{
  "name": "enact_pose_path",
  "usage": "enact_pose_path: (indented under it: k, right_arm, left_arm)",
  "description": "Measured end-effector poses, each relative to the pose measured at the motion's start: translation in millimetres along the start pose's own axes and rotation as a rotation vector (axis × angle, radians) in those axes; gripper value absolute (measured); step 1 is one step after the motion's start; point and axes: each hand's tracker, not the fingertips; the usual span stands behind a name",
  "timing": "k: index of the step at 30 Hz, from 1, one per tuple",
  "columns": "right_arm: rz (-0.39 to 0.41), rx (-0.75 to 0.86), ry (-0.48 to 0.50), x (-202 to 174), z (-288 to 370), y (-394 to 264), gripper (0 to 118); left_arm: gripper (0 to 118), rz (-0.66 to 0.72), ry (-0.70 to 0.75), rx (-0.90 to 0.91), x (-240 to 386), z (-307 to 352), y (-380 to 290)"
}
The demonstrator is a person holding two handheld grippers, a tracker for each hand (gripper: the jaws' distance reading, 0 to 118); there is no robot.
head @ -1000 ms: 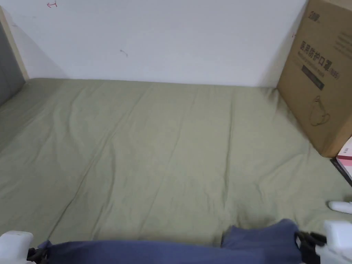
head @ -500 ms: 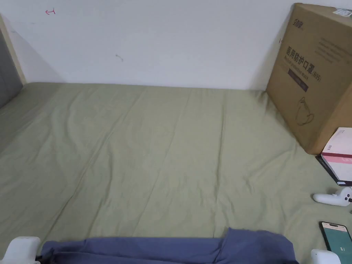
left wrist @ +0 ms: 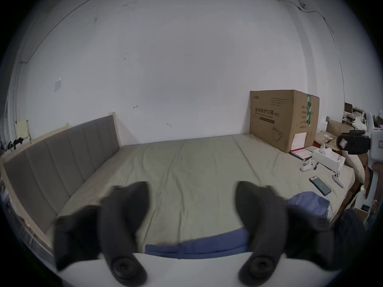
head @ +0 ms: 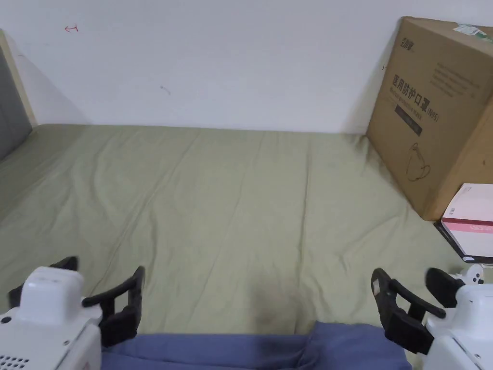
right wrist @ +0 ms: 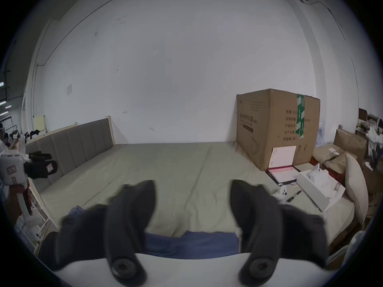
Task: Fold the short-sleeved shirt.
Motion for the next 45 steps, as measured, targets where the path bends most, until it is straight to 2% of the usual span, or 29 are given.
enact_pose_path:
  k: [1,2,3,5,6,11,12,13,14,15,16,19,21,24,25,27,28,29,30,32,34,35,36,37,38,39,40,41,45]
  right_arm:
    - [0.007,0.001,-0.001,-4,-2,-1,44]
    - [0.028,-0.001,-0.001,-8,-3,-2,34]
    - [0.061,-0.007,0.001,-13,-3,-2,27]
    - [0.073,-0.014,0.022,-16,-2,-3,18]
    - [0.072,-0.014,0.027,-18,-2,-3,5]
    - [0.067,-0.039,0.054,-24,0,-4,4]
    - [0.067,-0.041,0.048,-26,0,-6,4]
    - [0.068,-0.052,0.044,-25,0,-7,4]
    - [0.062,-0.078,0.058,-25,-2,-8,4]
    - [0.054,-0.085,0.067,-26,-2,-12,4]
    - [0.057,-0.089,0.065,-27,-2,-15,4]
    - [0.056,-0.125,0.076,-30,-6,-21,4]
    - [0.044,-0.151,0.088,-34,-9,-24,4]
    - [0.029,-0.168,0.103,-40,-12,-26,4]
    - [0.029,-0.174,0.108,-43,-12,-26,4]
    - [0.044,-0.182,0.114,-48,-12,-26,4]
    - [0.050,-0.186,0.117,-50,-12,-25,4]
    - [0.054,-0.193,0.121,-53,-13,-25,4]
    - [0.054,-0.197,0.123,-55,-14,-24,4]
    - [0.054,-0.203,0.122,-58,-16,-24,4]
    - [0.049,-0.210,0.127,-62,-18,-23,4]
    - [0.049,-0.211,0.128,-64,-19,-22,4]
    - [0.049,-0.211,0.129,-65,-20,-21,4]
    - [0.045,-0.211,0.133,-66,-21,-21,4]
    - [0.038,-0.209,0.140,-67,-22,-21,4]
    - [0.034,-0.209,0.143,-68,-23,-21,4]
    - [0.033,-0.208,0.144,-70,-24,-21,4]
    - [0.035,-0.208,0.144,-71,-24,-21,4]
    - [0.034,-0.203,0.151,-72,-21,-19,4]
  left_arm:
    - [46,-0.010,-0.003,-0.005,3,-1,2]
    - [28,-0.018,-0.002,-0.012,5,-3,3]
    - [18,-0.016,-0.006,-0.023,1,-8,-3]
    - [8,0.011,-0.037,-0.063,-4,-9,-7]
    - [4,0.025,-0.034,-0.080,-7,-9,-8]
    - [4,0.155,0.009,-0.210,-60,-17,-36]
    - [6,0.204,-0.009,-0.258,-78,-19,-46]
    - [21,0.261,-0.033,-0.304,-98,-21,-59]
    - [57,0.317,-0.022,-0.354,-118,-23,-75]
    - [104,0.359,0.009,-0.401,-136,-26,-91]
    - [117,0.400,0.007,-0.447,-152,-29,-106]
    - [115,0.608,-0.095,-0.526,-192,-37,-148]
    - [115,0.804,-0.255,-0.573,-205,-48,-178]
    - [115,1.027,-0.402,-0.614,-220,-74,-224]
    - [115,1.060,-0.443,-0.646,-220,-85,-239]
    - [115,1.050,-0.383,-0.704,-217,-102,-265]
    - [117,1.090,-0.410,-0.680,-213,-104,-272]
    - [118,1.198,-0.488,-0.584,-213,-107,-273]
    - [118,1.239,-0.530,-0.498,-211,-113,-271]
    - [118,1.252,-0.544,-0.521,-196,-115,-266]
    - [117,1.120,-0.542,-0.575,-183,-119,-259]
    - [110,1.087,-0.557,-0.595,-178,-120,-254]
    - [72,1.079,-0.540,-0.635,-180,-120,-251]
    - [20,1.068,-0.501,-0.675,-180,-120,-250]
    - [9,1.036,-0.401,-0.771,-176,-123,-255]
    - [8,1.025,-0.360,-0.840,-171,-124,-261]
    - [8,1.076,-0.411,-0.767,-175,-123,-262]
    - [8,1.096,-0.395,-0.736,-176,-121,-256]
    - [8,0.943,-0.209,-0.682,-179,-106,-216]
